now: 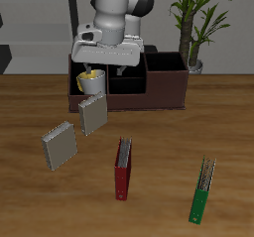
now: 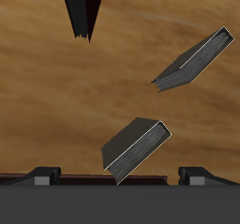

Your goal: Place the white-yellow mug into the back desk caddy's left compartment and place the right yellow book into the back desk caddy's right compartment

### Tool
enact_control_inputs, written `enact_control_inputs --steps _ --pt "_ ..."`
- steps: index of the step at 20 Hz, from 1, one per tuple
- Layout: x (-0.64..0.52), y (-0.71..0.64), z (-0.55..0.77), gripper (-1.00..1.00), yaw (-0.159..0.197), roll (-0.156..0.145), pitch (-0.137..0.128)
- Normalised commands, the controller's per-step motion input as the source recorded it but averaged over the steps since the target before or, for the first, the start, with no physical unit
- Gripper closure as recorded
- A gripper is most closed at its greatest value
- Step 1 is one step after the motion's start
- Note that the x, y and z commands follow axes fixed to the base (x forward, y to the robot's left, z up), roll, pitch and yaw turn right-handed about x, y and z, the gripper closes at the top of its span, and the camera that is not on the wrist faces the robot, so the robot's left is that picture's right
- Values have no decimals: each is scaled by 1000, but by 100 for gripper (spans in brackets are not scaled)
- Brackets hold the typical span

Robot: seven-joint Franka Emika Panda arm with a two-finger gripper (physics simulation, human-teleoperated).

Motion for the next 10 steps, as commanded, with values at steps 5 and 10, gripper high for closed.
enact_control_inputs --steps 5,10 --pt "-7 -363 -95 -100 -41 -12 -27" --pt "-64 -299 -164 -100 -35 1 14"
